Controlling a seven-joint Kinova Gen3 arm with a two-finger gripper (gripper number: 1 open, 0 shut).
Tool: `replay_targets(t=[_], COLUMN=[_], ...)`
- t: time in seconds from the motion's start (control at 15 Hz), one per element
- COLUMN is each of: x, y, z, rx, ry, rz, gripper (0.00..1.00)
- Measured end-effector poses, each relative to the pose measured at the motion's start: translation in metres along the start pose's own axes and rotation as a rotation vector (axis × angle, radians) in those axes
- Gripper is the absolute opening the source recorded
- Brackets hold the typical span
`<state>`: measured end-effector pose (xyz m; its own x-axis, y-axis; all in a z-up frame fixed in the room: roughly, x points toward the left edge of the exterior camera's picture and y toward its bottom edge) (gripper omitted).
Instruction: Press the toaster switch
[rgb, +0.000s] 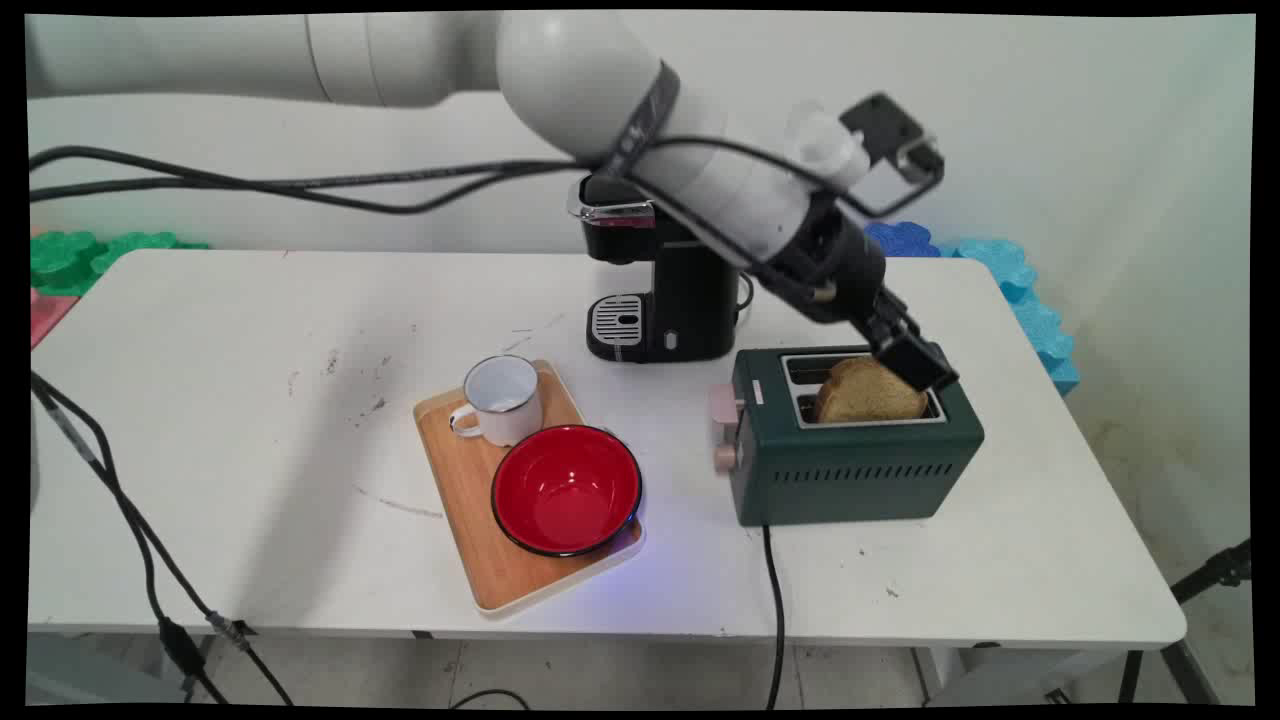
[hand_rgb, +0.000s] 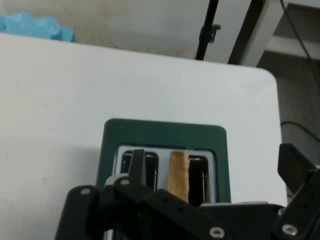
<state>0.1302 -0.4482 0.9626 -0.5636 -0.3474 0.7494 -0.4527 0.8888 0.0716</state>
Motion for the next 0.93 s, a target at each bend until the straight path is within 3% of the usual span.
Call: replay_targets(t=[0.33,0.6,0.93], x=[0.004,-0.016,-0.049], y=[-0.012,-0.03,-0.047], z=[-0.041,-0.072,-0.086], rx=[-0.008,-0.034,-0.081], ry=[0.037,0.041,0.013], rz=[-0.003,0.02,0.022], gripper=[1.0,1.0,1.0])
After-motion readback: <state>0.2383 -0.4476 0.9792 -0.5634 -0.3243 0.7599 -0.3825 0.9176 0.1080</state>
